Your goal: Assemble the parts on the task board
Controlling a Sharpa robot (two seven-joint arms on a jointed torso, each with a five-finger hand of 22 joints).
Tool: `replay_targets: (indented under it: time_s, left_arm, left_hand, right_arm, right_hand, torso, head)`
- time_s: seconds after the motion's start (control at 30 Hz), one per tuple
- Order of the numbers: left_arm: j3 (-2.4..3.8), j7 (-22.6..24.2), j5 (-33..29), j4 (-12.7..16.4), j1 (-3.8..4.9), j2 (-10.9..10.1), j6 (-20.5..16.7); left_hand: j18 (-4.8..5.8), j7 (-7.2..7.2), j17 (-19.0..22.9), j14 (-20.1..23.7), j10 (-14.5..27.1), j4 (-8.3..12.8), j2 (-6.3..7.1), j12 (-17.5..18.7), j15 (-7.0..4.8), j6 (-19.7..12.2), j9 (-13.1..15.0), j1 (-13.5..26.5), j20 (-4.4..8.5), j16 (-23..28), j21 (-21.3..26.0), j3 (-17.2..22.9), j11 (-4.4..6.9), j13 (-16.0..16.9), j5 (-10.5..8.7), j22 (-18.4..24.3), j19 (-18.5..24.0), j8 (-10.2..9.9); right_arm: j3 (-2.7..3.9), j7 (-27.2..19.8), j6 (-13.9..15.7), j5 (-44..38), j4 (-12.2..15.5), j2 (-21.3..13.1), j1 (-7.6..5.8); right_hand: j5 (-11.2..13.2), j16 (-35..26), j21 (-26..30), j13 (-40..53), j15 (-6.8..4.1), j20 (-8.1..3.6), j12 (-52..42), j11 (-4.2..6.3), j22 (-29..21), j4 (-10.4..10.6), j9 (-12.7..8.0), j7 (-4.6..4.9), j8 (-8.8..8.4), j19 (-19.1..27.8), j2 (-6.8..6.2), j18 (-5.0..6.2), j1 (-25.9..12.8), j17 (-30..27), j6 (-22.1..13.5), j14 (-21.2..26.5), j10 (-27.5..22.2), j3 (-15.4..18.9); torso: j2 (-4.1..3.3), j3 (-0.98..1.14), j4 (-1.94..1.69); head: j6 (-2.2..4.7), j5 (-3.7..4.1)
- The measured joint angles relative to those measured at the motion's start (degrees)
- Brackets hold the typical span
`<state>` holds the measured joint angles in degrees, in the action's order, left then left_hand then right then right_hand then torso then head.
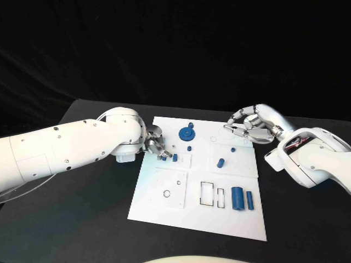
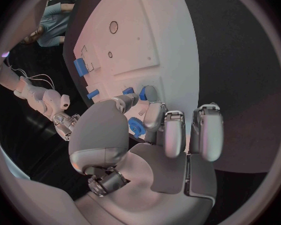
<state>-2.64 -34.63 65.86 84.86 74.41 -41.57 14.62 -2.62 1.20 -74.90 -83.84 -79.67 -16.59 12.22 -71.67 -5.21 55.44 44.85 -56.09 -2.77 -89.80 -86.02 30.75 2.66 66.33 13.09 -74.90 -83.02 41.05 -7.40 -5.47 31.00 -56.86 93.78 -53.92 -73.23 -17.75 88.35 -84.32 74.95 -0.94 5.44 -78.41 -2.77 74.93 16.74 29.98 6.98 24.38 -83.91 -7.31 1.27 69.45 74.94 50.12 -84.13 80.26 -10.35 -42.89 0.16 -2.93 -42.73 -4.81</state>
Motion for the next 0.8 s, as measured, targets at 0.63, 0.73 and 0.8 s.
replay_targets:
  time_s: [0.63,0.73,0.8]
  left_arm:
    - [1.37,2.33,-3.97,1.85,-0.05,-2.89,-13.43]
    - [1.46,3.82,-5.30,2.01,-0.05,-3.01,-16.49]
    - [1.47,5.14,-6.01,2.05,-0.05,-3.01,-18.24]
  left_hand:
    - [-2.77,4.75,1.01,0.12,18.74,-0.32,0.00,22.44,3.42,-10.76,-2.24,-1.72,-1.35,11.71,10.72,-10.78,-4.58,-25.37,-1.37,9.75,12.83,-3.69]
    - [-4.04,5.94,4.96,1.74,21.05,-0.23,-1.16,23.80,4.47,-12.95,-3.36,-2.88,-2.13,15.36,13.99,-15.16,-5.65,-27.00,-1.93,14.04,15.71,-4.32]
    - [-4.03,6.49,6.59,2.48,22.64,-0.27,-2.01,24.78,4.93,-14.11,-3.87,-3.89,-2.43,16.86,15.40,-16.34,-6.09,-27.92,-1.89,15.79,16.81,-4.60]
  right_arm:
    - [0.00,-0.01,0.00,0.02,-0.30,0.05,0.22]
    - [0.00,-0.01,0.01,0.03,-0.34,0.05,0.26]
    - [0.00,-0.02,0.01,0.04,-0.35,0.04,0.28]
  right_hand:
    - [0.00,0.00,0.00,-0.01,0.00,0.00,0.00,0.00,-0.01,0.00,0.06,0.00,0.00,0.00,0.00,0.00,0.00,-0.01,0.00,0.00,0.00,0.00]
    - [0.00,0.00,0.00,-0.01,0.00,0.00,0.00,0.00,-0.01,0.00,0.06,0.00,0.00,0.00,0.00,0.00,0.00,-0.01,0.00,0.00,0.00,0.00]
    - [0.00,0.00,0.00,-0.02,0.00,0.00,0.00,0.00,-0.01,0.00,0.06,0.00,0.00,0.00,0.00,0.00,0.00,-0.02,0.00,0.00,0.00,0.00]
  torso:
    - [0.03,0.00,-0.02]
    - [0.03,-0.01,-0.01]
    - [0.03,-0.01,-0.01]
  head:
    - [0.60,0.51]
    - [0.66,0.58]
    - [0.68,0.62]
